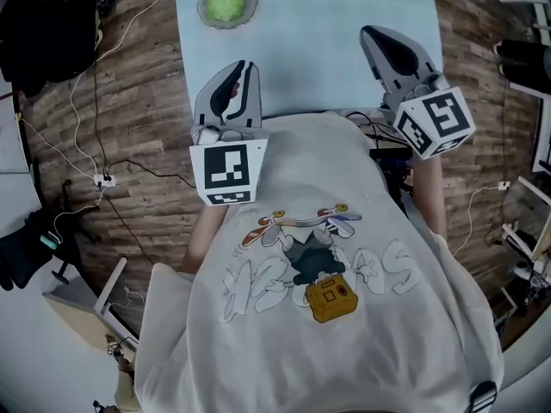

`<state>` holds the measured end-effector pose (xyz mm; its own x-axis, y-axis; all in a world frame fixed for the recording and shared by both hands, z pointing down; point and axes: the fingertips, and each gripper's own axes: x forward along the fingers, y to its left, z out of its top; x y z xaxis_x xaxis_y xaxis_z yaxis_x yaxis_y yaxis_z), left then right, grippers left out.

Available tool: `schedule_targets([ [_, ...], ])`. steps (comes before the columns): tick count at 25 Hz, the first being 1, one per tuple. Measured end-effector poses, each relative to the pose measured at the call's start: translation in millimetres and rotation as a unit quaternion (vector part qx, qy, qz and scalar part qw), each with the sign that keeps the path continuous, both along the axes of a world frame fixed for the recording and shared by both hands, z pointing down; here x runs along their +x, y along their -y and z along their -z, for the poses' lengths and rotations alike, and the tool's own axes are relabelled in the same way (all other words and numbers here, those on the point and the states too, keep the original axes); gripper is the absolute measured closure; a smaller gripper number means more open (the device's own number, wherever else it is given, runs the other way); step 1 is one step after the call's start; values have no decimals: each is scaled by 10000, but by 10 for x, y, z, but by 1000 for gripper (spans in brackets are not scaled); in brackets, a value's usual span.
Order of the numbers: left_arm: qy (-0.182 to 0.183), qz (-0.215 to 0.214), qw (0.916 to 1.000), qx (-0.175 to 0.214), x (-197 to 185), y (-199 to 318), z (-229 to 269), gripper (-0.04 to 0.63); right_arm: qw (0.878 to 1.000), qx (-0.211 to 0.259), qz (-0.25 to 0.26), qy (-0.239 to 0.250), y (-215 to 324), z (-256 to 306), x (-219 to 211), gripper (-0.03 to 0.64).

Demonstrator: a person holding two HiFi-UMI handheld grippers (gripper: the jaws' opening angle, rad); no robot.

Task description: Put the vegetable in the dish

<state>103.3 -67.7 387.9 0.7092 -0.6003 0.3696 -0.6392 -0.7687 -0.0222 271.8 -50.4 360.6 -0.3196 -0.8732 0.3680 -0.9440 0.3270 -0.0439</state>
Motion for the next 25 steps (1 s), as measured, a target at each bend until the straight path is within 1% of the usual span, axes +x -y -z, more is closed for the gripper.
schedule_targets([
  [5,-186,121,9996,-181,-2,51,-39,557,9999,2,-118,39,31,-21,8,595],
  [8,-114,32,9997,-233,54,17,-89,557,9993,20,-272,263,-12,-32,9,595],
  [11,5,-85,9997,-242,97,-9,-141,557,9983,-83,-320,488,-107,-117,-24,595],
  [15,116,-115,9994,-311,85,-5,-216,557,9972,-267,-218,670,-99,-292,-149,595],
  [17,113,-134,9989,-429,105,23,-270,557,9959,-327,-153,828,-71,-330,-184,595],
  [19,100,-95,9979,-632,133,48,-347,557,9951,-354,-129,919,-69,-340,-156,595],
  [20,100,-48,9976,-679,141,64,-362,557,9955,-361,-116,865,-75,-340,-129,595],
  [23,125,47,9980,-624,146,122,-346,557,9979,-394,-70,500,-92,-364,-79,595],
  [25,162,21,9979,-628,150,128,-390,557,9981,-427,-67,439,-98,-410,-105,595],
])
